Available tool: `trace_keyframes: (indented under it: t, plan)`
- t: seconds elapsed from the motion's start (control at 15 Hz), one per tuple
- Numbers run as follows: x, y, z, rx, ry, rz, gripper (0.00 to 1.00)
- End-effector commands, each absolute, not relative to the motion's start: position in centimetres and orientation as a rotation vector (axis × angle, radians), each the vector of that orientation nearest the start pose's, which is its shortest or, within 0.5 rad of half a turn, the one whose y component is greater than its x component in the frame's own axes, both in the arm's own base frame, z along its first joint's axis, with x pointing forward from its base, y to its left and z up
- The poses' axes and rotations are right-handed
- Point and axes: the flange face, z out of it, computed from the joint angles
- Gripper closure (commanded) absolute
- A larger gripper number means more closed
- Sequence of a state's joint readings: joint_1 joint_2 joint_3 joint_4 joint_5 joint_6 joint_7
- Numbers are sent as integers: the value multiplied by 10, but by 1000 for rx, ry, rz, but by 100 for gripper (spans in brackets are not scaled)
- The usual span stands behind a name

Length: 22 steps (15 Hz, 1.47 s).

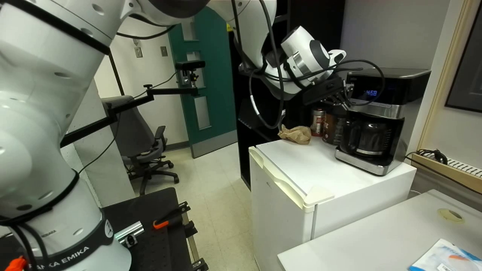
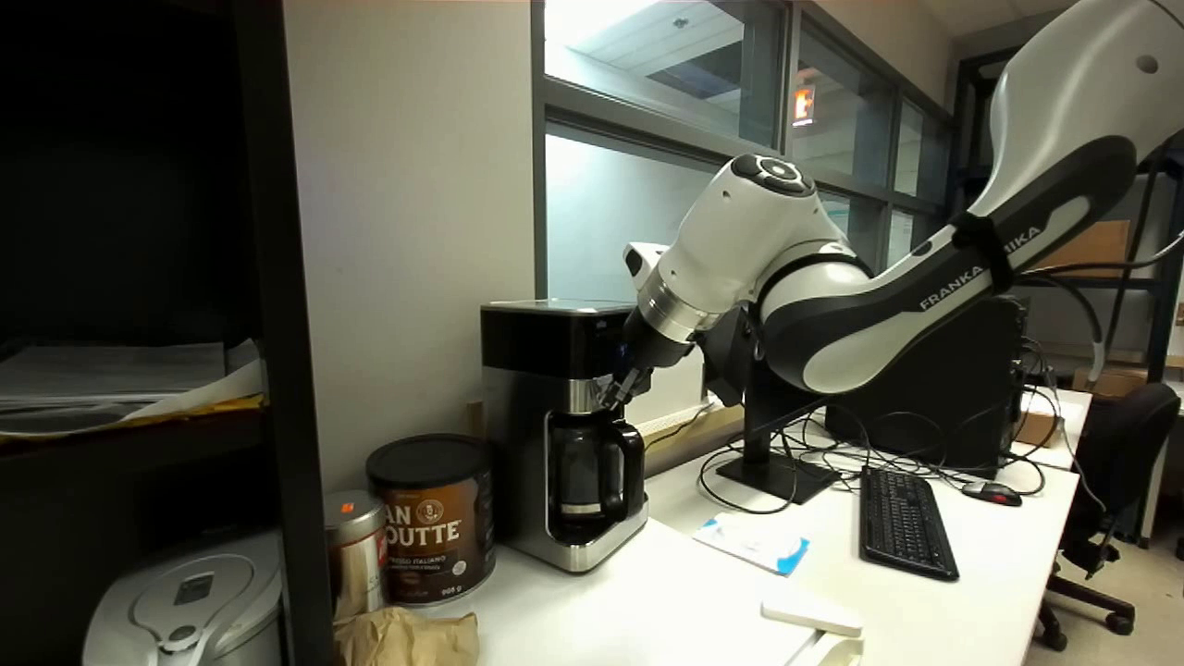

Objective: Turn on the coffeemaker.

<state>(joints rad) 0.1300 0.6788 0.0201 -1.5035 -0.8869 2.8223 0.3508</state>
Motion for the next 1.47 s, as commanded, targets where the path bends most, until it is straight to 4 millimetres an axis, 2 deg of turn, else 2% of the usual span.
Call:
trace_keyframes:
  t: [0.0, 0.47, 1.13, 1.4]
  plan:
    - [742, 155, 328, -3139, -888, -1243, 100]
    - [742, 154, 331, -3135, -888, -1261, 100]
    - [741, 162, 333, -3106, -905, -1277, 100]
    - [735, 162, 331, -3123, -924, -1236, 100]
